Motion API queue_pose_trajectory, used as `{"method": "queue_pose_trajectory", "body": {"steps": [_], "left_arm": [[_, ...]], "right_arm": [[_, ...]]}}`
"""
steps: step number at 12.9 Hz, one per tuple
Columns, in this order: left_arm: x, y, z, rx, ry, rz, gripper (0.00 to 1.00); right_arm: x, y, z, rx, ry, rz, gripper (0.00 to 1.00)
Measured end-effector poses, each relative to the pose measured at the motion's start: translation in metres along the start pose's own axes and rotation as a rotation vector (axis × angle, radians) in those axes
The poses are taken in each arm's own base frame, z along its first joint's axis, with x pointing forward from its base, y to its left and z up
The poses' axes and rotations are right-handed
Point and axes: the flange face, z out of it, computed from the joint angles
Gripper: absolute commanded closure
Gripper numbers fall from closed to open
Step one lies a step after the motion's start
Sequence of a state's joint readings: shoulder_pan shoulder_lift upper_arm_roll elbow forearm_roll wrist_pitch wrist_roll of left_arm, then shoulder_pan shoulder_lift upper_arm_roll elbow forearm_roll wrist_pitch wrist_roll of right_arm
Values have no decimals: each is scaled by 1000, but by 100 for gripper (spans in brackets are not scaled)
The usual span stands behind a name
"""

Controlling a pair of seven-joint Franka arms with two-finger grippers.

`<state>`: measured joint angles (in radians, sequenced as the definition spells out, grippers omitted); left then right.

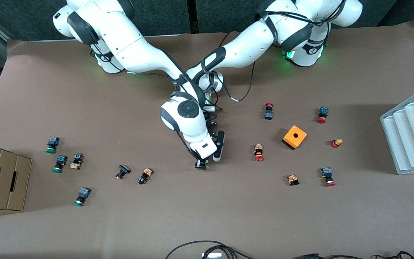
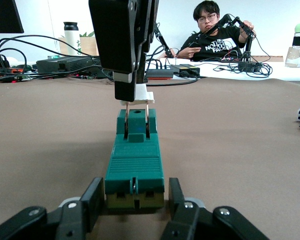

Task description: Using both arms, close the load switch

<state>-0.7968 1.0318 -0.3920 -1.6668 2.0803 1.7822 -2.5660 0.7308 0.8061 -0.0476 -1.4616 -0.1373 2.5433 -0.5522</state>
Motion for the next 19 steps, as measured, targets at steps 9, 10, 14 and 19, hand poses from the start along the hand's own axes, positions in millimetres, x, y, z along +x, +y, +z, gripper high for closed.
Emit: {"method": "queue_pose_trajectory", "body": {"steps": [9, 10, 14, 19], "left_arm": [[0, 0, 0, 0, 0, 0, 41], [0, 0, 0, 0, 0, 0, 41], [0, 0, 0, 0, 0, 0, 41], [0, 0, 0, 0, 0, 0, 41]], "right_arm": [[-1, 2, 4, 0, -2, 3, 52], [-1, 2, 4, 0, -2, 3, 52], [-1, 1, 6, 1, -3, 2, 52], [-2, -1, 16, 4, -5, 1, 52]]}}
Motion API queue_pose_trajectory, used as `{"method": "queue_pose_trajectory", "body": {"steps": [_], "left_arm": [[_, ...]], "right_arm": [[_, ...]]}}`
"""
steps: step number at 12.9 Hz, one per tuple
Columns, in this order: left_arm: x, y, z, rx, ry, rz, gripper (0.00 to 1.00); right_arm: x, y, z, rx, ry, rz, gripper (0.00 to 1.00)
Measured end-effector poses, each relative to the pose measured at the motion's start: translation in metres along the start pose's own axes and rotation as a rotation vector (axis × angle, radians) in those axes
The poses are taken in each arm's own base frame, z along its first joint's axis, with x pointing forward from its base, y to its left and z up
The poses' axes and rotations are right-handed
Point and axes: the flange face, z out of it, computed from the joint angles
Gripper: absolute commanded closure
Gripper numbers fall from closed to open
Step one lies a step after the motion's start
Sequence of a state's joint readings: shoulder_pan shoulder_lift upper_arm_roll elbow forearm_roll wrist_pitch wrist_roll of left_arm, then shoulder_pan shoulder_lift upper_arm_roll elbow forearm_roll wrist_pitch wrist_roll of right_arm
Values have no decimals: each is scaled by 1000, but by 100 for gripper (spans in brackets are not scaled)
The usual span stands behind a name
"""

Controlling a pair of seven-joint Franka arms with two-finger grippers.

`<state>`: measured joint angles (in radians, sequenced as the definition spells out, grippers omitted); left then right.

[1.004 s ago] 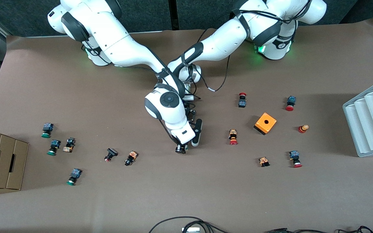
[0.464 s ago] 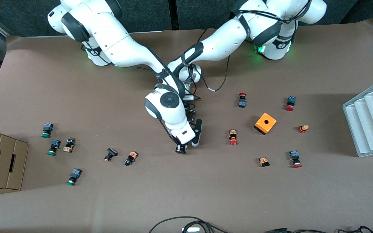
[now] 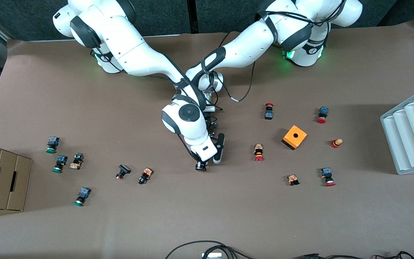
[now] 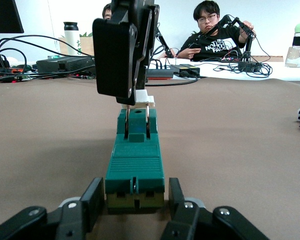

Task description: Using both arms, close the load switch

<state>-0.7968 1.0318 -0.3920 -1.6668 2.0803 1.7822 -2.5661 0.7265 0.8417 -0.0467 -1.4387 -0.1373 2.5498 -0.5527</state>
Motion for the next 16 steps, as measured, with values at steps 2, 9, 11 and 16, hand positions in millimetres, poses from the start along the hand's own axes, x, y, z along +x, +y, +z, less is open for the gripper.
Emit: {"method": "queue_pose_trajectory", "body": {"steps": [2, 9, 11, 16], "left_arm": [[0, 0, 0, 0, 0, 0, 41], [0, 0, 0, 0, 0, 0, 41], [0, 0, 0, 0, 0, 0, 40], [0, -3, 4, 8, 6, 3, 0]], "right_arm": [[0, 0, 0, -1, 1, 0, 52], [6, 16, -22, -10, 38, 41, 9], [7, 19, -32, 4, 42, 63, 1], [10, 31, -85, 75, 26, 133, 0]]}}
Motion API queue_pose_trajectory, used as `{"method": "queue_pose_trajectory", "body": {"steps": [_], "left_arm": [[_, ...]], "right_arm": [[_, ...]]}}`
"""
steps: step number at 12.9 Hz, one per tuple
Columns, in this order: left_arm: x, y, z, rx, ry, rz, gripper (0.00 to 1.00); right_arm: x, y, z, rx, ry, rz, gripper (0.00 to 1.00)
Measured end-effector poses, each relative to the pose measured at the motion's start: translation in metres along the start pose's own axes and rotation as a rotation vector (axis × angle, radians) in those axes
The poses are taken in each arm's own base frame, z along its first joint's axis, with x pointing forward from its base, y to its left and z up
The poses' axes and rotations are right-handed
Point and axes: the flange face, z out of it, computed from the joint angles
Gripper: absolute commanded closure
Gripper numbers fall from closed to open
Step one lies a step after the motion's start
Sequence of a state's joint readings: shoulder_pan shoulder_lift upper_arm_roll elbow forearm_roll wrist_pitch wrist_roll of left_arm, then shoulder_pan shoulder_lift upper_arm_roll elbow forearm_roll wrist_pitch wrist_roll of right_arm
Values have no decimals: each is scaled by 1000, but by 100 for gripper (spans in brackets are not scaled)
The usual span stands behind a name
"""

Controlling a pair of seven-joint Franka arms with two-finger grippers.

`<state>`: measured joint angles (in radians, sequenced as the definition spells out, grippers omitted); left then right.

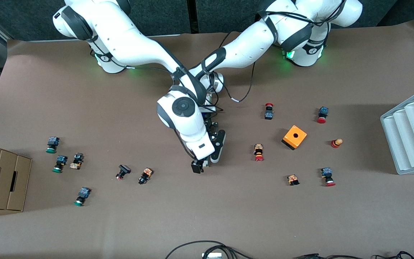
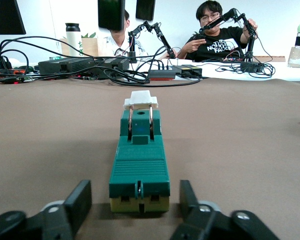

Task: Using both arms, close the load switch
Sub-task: 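Open the right gripper and lift both grippers off the switch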

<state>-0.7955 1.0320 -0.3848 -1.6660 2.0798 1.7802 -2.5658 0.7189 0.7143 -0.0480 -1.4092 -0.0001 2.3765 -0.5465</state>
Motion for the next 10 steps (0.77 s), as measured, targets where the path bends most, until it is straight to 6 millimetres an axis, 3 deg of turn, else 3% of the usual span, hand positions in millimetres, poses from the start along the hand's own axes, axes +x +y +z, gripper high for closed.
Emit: {"method": "queue_pose_trajectory", "body": {"steps": [2, 5, 8, 10], "left_arm": [[1, 1, 0, 2, 0, -4, 0], [9, 6, 1, 64, -38, 24, 0], [43, 33, -3, 158, -130, 55, 0], [68, 48, -9, 191, -189, 73, 0]], "right_arm": [[0, 9, -39, 32, 10, 58, 0], [-16, 44, -96, 22, 21, 179, 0], [-53, 91, -142, 81, 60, 335, 0], [-82, 120, -162, 143, 86, 435, 0]]}}
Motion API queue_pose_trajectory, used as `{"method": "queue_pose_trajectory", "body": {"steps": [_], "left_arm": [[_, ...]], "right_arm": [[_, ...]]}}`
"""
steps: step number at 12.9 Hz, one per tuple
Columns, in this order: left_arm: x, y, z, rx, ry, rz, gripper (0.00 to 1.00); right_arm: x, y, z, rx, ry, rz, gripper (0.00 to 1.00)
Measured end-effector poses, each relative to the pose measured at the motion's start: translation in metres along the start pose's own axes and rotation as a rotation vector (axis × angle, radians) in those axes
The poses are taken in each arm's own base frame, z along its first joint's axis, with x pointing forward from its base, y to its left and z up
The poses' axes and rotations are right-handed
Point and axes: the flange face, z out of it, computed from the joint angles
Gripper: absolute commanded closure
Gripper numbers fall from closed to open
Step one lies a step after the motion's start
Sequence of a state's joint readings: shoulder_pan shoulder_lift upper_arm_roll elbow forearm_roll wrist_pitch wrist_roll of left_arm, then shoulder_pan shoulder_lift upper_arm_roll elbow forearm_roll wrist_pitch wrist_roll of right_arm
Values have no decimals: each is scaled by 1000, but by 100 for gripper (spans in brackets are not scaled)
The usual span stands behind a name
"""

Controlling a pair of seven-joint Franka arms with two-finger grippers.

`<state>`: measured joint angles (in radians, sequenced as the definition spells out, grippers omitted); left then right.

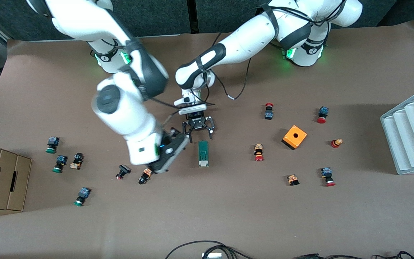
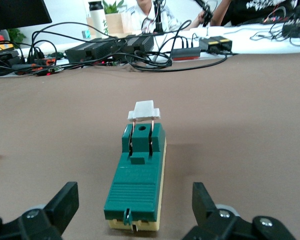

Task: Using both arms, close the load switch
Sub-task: 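Open the right gripper and lift both grippers off the switch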

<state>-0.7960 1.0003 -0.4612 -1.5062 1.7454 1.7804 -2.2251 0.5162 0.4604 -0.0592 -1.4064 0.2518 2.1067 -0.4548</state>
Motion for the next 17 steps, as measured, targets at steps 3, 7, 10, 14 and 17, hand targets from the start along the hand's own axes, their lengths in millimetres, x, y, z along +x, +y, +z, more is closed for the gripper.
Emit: {"method": "queue_pose_trajectory", "body": {"steps": [3, 7, 10, 14, 17], "left_arm": [[20, 3, -12, 41, -79, 64, 0], [40, 7, -30, 64, -186, 161, 0], [70, 5, -39, 74, -283, 308, 0], [120, -4, -47, 59, -414, 459, 0], [171, -18, -55, 6, -539, 586, 0]], "right_arm": [[-16, 33, -27, 2, -4, 68, 0], [-72, 115, -83, 5, -47, 244, 0], [-118, 167, -114, 9, -74, 351, 0], [-189, 223, -166, -4, -120, 482, 0], [-258, 267, -200, -49, -181, 585, 0]]}}
